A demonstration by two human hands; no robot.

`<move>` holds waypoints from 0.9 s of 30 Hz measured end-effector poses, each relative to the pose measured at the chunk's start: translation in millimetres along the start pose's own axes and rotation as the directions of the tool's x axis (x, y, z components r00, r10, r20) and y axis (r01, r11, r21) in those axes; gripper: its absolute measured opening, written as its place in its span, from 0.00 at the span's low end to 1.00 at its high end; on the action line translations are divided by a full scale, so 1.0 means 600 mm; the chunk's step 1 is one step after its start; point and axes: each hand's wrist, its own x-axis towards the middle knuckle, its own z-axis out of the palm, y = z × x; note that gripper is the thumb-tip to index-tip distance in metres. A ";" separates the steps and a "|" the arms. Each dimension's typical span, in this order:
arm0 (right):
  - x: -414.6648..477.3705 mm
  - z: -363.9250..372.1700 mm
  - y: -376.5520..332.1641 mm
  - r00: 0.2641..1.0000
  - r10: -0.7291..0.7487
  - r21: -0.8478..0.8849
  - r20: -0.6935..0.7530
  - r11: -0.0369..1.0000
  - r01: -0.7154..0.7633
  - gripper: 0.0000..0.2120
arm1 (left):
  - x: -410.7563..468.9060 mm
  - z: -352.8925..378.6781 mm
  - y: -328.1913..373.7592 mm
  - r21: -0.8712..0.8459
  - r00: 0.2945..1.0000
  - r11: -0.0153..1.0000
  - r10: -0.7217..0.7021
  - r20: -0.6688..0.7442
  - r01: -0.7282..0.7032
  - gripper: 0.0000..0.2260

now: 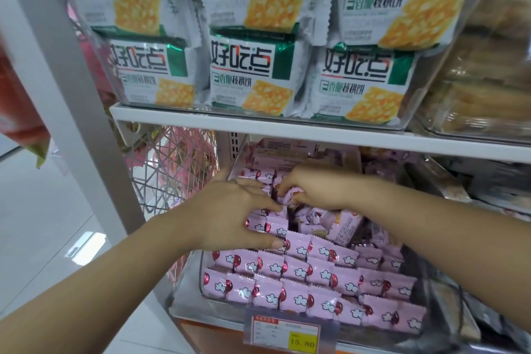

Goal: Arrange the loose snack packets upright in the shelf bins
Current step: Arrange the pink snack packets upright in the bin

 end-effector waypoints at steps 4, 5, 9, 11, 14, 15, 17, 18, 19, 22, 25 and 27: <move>-0.007 0.003 -0.001 0.996 0.037 0.081 -0.086 0.996 -0.030 0.19 | -0.001 -0.001 0.000 0.008 1.000 1.000 -0.009 0.014 0.009 0.39; -0.009 -0.002 -0.001 0.991 0.053 0.146 -0.126 0.989 -0.034 0.21 | 0.000 -0.001 0.000 0.014 1.000 1.000 -0.008 0.014 0.008 0.39; -0.008 -0.004 -0.008 0.984 0.094 0.111 -0.153 0.991 -0.077 0.11 | -0.001 -0.002 0.002 0.008 1.000 1.000 -0.003 -0.003 0.003 0.40; -0.005 0.002 -0.012 0.986 0.088 0.013 -0.139 0.996 -0.087 0.08 | -0.001 -0.002 0.004 0.002 1.000 1.000 0.004 -0.012 -0.004 0.40; -0.009 -0.005 -0.018 0.990 0.081 0.060 -0.112 0.995 -0.075 0.15 | -0.002 -0.003 0.005 -0.007 1.000 1.000 0.008 -0.017 -0.009 0.40; -0.012 -0.010 -0.020 0.991 0.077 0.097 -0.112 0.993 -0.066 0.20 | -0.002 -0.002 0.004 -0.006 1.000 1.000 0.008 -0.017 -0.009 0.40; -0.016 -0.015 -0.023 0.991 0.051 0.115 -0.124 0.993 -0.037 0.25 | -0.001 0.000 0.002 -0.013 1.000 1.000 0.010 -0.018 -0.010 0.39; -0.016 -0.014 -0.024 0.990 0.043 0.106 -0.134 0.994 -0.029 0.25 | -0.001 0.001 0.002 -0.012 1.000 1.000 0.012 -0.018 -0.012 0.39; -0.014 -0.013 -0.023 0.988 0.040 0.095 -0.149 0.995 -0.026 0.24 | 0.000 0.001 0.001 -0.009 1.000 1.000 0.013 -0.018 -0.013 0.38; -0.006 -0.004 -0.020 0.978 0.054 0.021 -0.202 0.998 -0.051 0.20 | 0.000 0.001 0.001 -0.007 1.000 1.000 0.011 -0.014 -0.011 0.39; 0.002 0.001 -0.022 0.975 0.067 -0.054 -0.210 0.995 -0.080 0.20 | 0.000 0.001 0.002 -0.010 1.000 1.000 0.018 -0.015 -0.018 0.39; 0.004 -0.002 -0.021 0.977 0.082 -0.108 -0.198 0.989 -0.105 0.20 | 0.000 0.001 0.002 -0.012 1.000 1.000 0.017 -0.015 -0.017 0.39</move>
